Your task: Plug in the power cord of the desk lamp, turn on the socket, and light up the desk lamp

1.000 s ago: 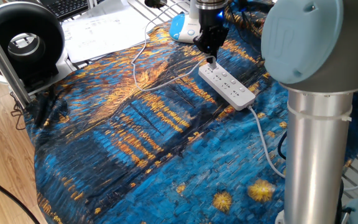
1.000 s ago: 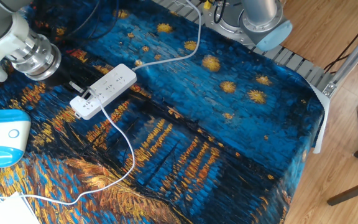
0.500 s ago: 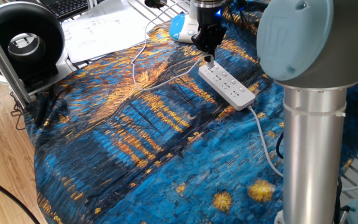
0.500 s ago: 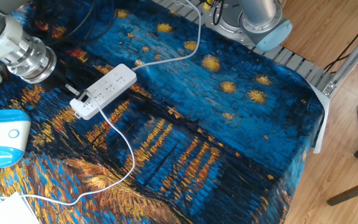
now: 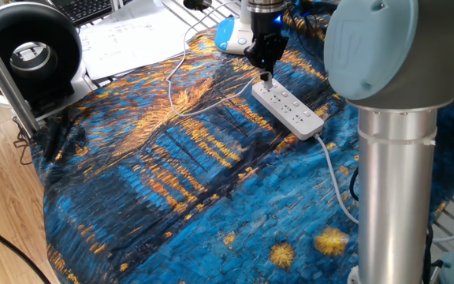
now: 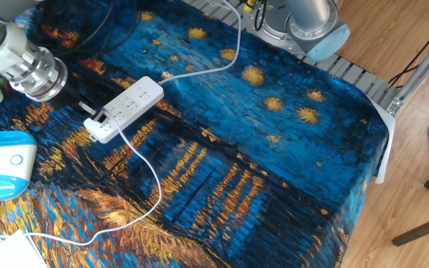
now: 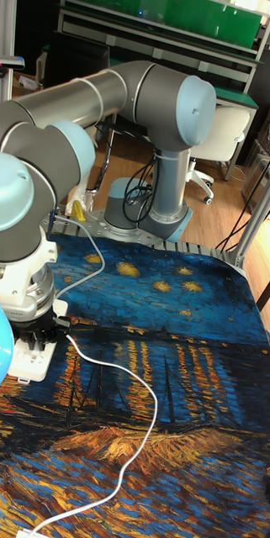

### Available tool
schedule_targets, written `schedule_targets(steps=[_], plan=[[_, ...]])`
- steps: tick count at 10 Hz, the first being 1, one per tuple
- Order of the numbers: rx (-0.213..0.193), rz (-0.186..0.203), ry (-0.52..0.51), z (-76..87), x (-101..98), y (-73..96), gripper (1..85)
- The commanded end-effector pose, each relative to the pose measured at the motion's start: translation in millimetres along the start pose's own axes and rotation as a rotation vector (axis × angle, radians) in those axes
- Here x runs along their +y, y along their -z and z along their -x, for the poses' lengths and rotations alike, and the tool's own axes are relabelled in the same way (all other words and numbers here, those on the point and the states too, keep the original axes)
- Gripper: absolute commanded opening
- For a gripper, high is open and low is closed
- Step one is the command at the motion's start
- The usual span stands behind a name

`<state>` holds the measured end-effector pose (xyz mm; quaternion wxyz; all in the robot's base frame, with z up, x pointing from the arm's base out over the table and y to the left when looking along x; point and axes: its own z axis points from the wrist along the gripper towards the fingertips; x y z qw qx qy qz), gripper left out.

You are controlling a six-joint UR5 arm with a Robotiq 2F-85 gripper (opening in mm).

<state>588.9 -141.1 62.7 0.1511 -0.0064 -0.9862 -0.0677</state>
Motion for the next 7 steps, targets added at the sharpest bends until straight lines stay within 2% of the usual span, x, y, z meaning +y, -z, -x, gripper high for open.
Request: schedule_targets(steps=[1,4,7], plan=[[0.004,0.015,0.001,-1.7,0.7,-1.4,1.3],[0.014,0.023,0.006,-6.5,-0.2,-3.1,1.3],[0.014,0.003,0.000,-1.8,0.1,1.8,1.3]])
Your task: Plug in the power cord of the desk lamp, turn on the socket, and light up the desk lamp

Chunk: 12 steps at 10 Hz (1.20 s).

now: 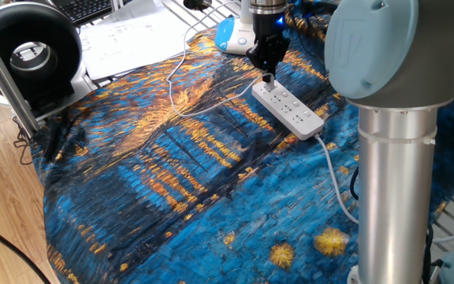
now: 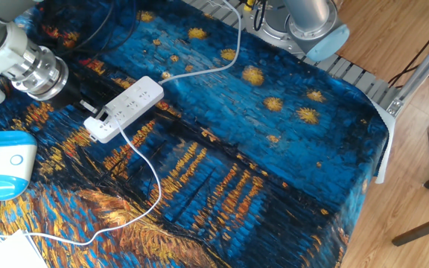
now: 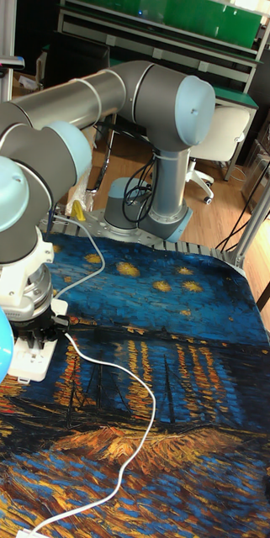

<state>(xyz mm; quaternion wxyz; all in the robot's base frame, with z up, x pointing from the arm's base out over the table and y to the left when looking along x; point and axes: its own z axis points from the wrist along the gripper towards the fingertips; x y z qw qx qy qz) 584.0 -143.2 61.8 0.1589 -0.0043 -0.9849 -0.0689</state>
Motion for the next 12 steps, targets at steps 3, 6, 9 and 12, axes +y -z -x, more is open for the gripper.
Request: schedule_targets(steps=[3,6,9,12], plan=[[-0.005,0.001,-0.003,7.1,3.4,3.3,1.3],[-0.005,0.002,-0.005,7.8,3.5,2.6,1.3],[-0.003,0.010,-0.007,9.2,4.8,0.4,1.3],[-0.001,0.024,-0.005,9.9,6.2,-3.6,1.3]])
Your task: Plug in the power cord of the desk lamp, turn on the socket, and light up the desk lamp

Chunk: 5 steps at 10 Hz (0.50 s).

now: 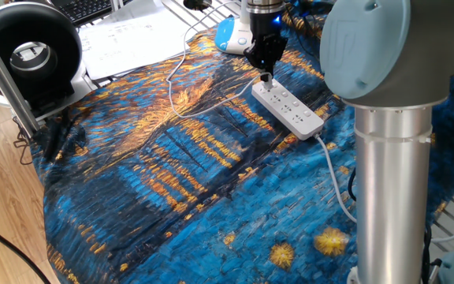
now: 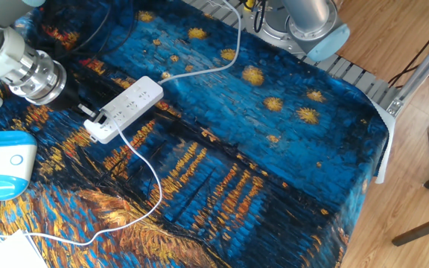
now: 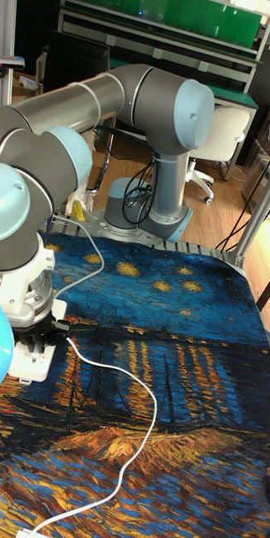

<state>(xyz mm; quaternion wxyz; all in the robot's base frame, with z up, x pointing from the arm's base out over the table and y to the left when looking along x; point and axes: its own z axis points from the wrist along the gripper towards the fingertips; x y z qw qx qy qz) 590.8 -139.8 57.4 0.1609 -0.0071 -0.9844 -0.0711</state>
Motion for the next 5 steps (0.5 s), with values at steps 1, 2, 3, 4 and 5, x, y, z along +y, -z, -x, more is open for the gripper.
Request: schedule_targets(steps=[1,2,3,4,5], plan=[[-0.005,0.012,-0.001,3.1,1.1,-2.1,1.3],[-0.004,0.016,0.001,3.7,1.6,-2.5,1.3],[-0.003,0.019,0.003,3.3,1.8,-2.1,1.3],[0.000,0.017,0.004,3.1,1.8,-0.9,1.3],[0.012,0.012,0.006,3.0,0.4,2.7,1.3]])
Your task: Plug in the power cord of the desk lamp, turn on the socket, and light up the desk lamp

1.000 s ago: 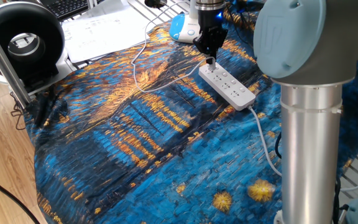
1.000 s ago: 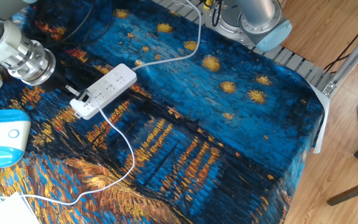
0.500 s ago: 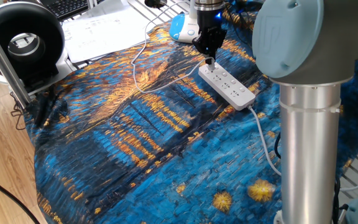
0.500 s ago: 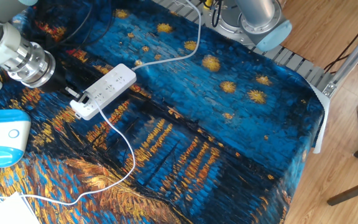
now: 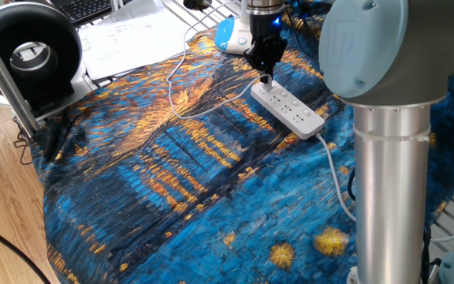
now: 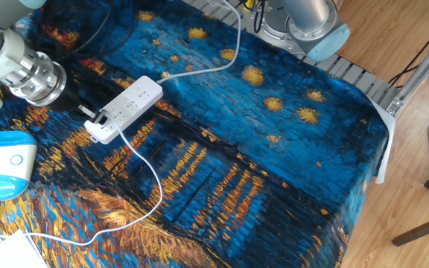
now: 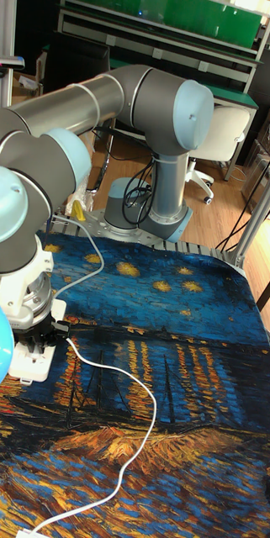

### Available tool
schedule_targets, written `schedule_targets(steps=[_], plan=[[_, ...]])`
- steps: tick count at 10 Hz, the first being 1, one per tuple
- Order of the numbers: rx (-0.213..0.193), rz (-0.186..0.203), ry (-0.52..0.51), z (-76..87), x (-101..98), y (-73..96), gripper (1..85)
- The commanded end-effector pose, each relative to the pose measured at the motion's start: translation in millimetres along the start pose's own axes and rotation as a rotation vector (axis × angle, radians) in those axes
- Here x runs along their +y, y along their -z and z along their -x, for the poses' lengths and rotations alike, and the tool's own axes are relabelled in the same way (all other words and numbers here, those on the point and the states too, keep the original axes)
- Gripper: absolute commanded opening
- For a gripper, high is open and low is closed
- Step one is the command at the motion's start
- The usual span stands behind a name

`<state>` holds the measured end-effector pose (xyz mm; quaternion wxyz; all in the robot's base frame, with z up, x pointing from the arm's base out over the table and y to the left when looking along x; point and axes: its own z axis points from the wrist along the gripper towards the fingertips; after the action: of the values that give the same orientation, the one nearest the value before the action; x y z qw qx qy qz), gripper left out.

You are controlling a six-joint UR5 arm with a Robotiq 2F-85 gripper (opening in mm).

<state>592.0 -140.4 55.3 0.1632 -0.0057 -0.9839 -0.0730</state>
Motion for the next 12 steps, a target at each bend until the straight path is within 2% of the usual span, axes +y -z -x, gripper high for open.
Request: schedule_targets(steps=[1,5,7,12], plan=[[0.009,0.010,0.003,2.2,2.2,5.1,1.3],[-0.005,0.018,0.007,10.5,4.7,-2.1,1.3],[0.000,0.018,0.013,10.3,3.3,1.6,1.3],[-0.016,-0.002,0.017,19.6,-0.3,-2.5,1.3]])
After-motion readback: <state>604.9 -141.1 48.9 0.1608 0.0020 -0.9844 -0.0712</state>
